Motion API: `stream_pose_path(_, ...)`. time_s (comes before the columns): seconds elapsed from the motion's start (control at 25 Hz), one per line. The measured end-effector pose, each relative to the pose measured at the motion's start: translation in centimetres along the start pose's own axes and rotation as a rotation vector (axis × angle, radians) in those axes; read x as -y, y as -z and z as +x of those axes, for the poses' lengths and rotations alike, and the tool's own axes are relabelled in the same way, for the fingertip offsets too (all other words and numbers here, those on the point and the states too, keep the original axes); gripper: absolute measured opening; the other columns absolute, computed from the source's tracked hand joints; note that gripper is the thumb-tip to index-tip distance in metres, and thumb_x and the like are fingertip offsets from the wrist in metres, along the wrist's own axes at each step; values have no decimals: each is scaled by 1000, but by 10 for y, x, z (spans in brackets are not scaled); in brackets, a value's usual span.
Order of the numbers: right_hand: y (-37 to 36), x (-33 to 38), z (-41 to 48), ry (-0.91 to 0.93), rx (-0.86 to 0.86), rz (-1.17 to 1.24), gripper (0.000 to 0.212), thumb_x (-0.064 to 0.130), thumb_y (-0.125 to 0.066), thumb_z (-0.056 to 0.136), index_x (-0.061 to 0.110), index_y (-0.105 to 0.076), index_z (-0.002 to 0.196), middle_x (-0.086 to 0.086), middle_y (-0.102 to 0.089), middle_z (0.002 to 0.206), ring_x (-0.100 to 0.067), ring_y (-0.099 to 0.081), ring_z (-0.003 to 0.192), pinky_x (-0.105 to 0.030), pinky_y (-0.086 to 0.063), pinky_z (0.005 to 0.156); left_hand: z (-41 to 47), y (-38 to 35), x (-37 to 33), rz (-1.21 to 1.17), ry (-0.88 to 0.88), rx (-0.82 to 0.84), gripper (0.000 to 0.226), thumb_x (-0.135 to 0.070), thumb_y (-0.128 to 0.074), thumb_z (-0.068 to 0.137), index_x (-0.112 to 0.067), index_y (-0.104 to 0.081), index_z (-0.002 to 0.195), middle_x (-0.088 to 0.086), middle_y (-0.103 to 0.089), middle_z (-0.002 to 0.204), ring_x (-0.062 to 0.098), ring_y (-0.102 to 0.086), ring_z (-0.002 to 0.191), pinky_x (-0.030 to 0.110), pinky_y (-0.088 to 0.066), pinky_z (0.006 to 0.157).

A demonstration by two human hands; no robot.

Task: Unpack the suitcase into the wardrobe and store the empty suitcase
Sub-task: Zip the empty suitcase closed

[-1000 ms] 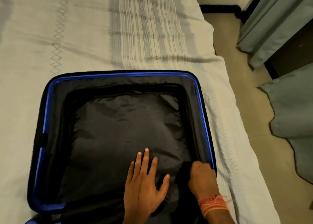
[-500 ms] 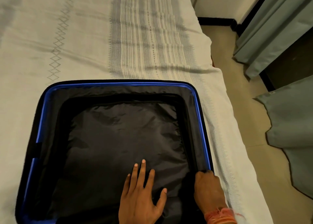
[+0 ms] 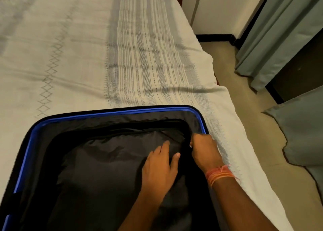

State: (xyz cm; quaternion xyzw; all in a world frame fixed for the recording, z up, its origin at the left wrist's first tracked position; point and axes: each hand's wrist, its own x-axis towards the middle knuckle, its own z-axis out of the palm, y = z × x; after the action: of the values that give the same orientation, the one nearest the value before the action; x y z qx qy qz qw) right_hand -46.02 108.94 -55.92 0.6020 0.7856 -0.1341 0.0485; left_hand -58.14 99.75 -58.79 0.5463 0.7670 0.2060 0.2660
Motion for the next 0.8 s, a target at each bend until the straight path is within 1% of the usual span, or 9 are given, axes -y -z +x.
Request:
stream_pose_path(0.12, 0, 2, 25, 70, -66, 61, 15, 7, -47, 89, 7, -58, 99, -14, -63, 100, -33, -60, 92, -33, -40, 69, 59, 2, -13, 31, -102, 53, 52, -41, -50, 93, -22, -39, 140, 0, -54, 128, 22, -52, 118, 36, -44, 93)
stream_pose_path(0.2, 0, 2, 44, 34, -138, 247, 15, 8, -50, 89, 7, -64, 96, -15, -67, 96, -33, -62, 91, -34, -47, 76, 83, -4, -21, -4, -154, 147, 46, -29, -54, 91, -17, -45, 134, 6, -57, 121, 27, -54, 114, 39, -45, 90)
stream_pose_path(0.28, 4, -4, 64, 47, -147, 372, 15, 10, -56, 88, 11, -70, 92, -13, -71, 94, -31, -65, 92, -33, -49, 83, 101, -9, -30, -71, -131, 141, 31, -18, -54, 88, -9, -54, 118, 12, -62, 109, 32, -57, 105, 39, -45, 83)
stream_pose_path(0.44, 21, -22, 82, 261, -12, 240, 18, 24, -64, 86, 17, -73, 100, -4, -72, 102, -22, -64, 97, -22, -40, 79, 124, -7, -40, -10, -66, 59, 12, -16, -51, 92, -7, -58, 90, 19, -65, 97, 38, -59, 95, 37, -42, 69)
stream_pose_path(0.48, 17, -29, 80, 308, -32, 179, 28, 31, -63, 85, 20, -70, 110, -3, -68, 114, -23, -59, 108, -23, -38, 83, 127, -8, -40, -6, -62, 54, 13, -16, -50, 92, -7, -58, 86, 20, -65, 96, 39, -58, 94, 37, -42, 69)
stream_pose_path(0.56, -4, -39, 63, 299, -43, 99, 60, 49, -59, 79, 26, -53, 134, 1, -45, 145, -25, -36, 135, -35, -34, 100, 127, -11, -40, -44, -48, 54, 23, -22, -52, 94, -11, -52, 74, 18, -65, 91, 38, -58, 93, 36, -41, 70)
stream_pose_path(0.6, -15, -41, 54, 260, -33, 93, 73, 58, -55, 76, 29, -41, 142, 5, -32, 153, -24, -24, 141, -41, -31, 105, 126, -12, -38, -75, -35, 46, 28, -25, -52, 95, -13, -49, 69, 16, -65, 88, 36, -59, 92, 35, -41, 70)
stream_pose_path(0.64, -24, -42, 49, 232, -25, 77, 80, 65, -47, 75, 32, -31, 147, 9, -23, 156, -22, -21, 143, -45, -31, 106, 124, -11, -36, -110, -18, 13, 29, -27, -52, 95, -14, -48, 69, 15, -65, 87, 34, -59, 92, 35, -40, 70)
stream_pose_path(0.8, -34, -48, 52, 229, -68, -96, 67, 64, -24, 85, 47, -9, 148, 16, -12, 158, -28, -26, 141, -48, -28, 108, 116, 16, -2, -189, 164, -254, 19, -28, -51, 95, -12, -61, 91, 14, -67, 95, 34, -60, 94, 34, -39, 71)
